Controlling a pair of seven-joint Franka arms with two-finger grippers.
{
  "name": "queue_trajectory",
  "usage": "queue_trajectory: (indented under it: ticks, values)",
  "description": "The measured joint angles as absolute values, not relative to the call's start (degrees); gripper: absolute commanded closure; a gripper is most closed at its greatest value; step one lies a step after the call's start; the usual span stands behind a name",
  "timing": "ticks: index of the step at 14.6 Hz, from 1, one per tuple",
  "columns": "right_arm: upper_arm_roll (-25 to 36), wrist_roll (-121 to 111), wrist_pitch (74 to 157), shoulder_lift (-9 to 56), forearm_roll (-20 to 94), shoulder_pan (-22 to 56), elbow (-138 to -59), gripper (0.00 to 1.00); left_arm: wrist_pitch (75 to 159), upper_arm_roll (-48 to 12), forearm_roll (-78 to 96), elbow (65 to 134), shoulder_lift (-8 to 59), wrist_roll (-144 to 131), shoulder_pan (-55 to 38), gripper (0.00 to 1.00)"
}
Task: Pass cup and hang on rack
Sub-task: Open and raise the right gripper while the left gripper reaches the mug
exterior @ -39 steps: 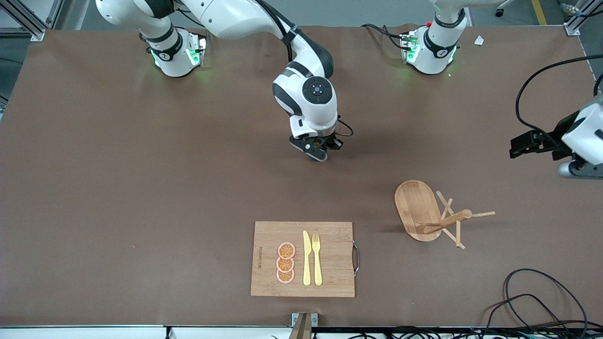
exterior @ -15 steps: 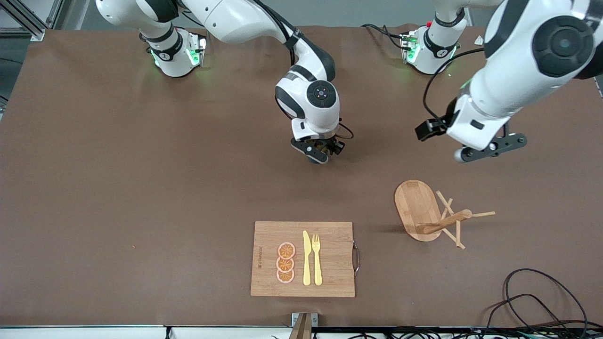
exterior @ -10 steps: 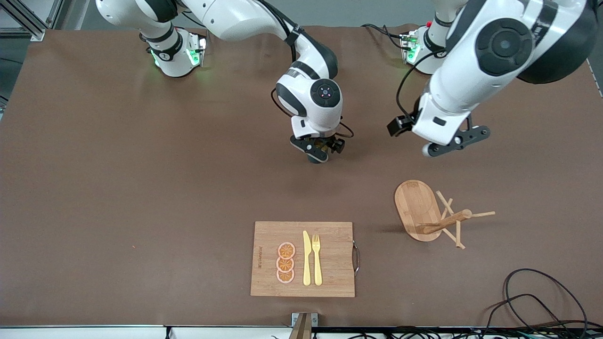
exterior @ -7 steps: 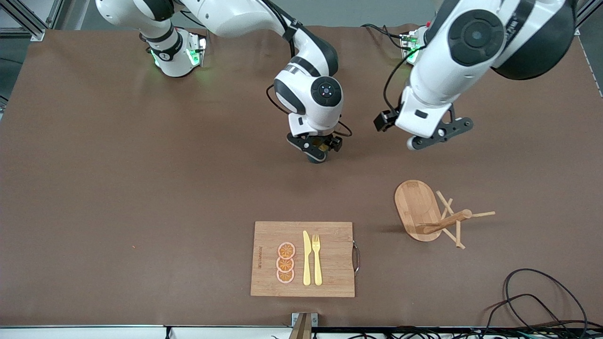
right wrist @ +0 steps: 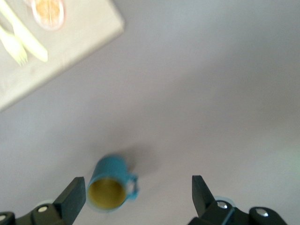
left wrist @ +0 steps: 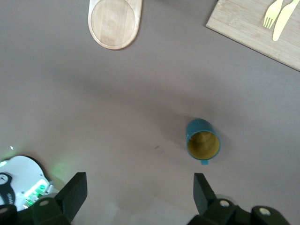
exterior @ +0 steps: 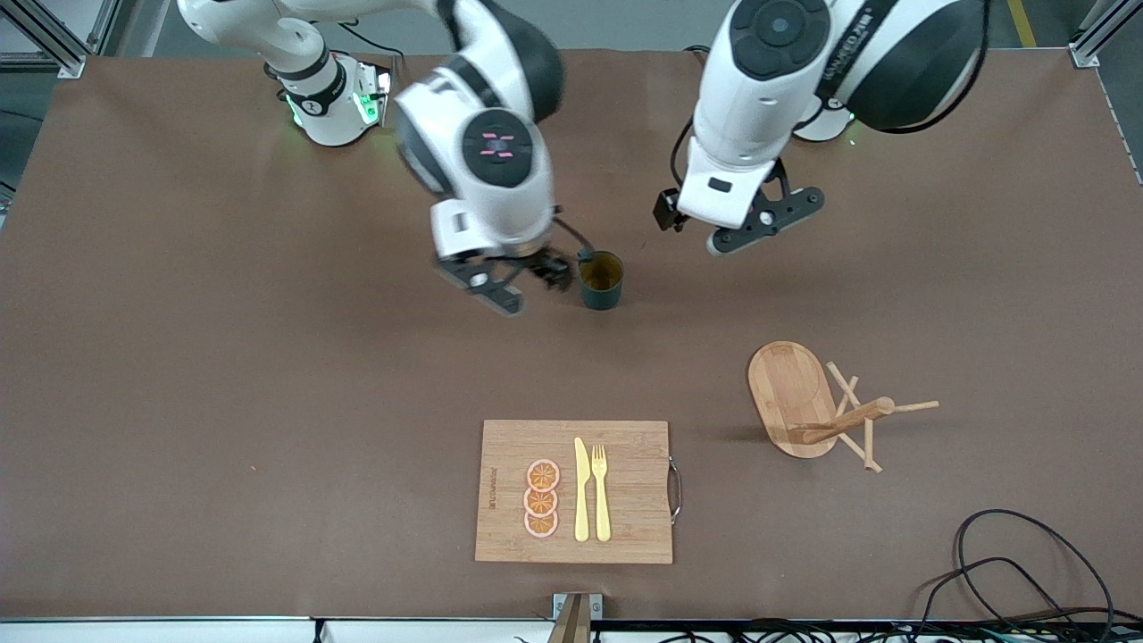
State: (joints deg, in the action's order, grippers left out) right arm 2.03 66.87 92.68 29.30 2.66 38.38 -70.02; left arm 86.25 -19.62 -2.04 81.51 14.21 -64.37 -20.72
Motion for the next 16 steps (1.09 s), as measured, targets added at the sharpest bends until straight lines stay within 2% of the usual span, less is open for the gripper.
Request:
queue_trajectory:
  ticks: [5, 12, 16]
  values:
    - [2.53, 38.41, 92.99, 28.15, -5.98, 23.01, -71.74, 0.0, 87.71, -19.71, -9.84, 81.61, 16.9, -74.85, -29.38, 0.0]
    - [2.78, -1.25, 93.25, 23.43, -6.58, 0.7, -71.21, 0.0, 89.45, -19.81, -24.14, 81.77, 23.41, -92.79, -42.08, 0.0]
    - [2.57, -9.72, 89.41, 20.34, -5.45, -6.17, -71.26, 0.0, 89.6, -19.82, -35.86, 82.45, 30.13, -104.44, -49.33, 0.0]
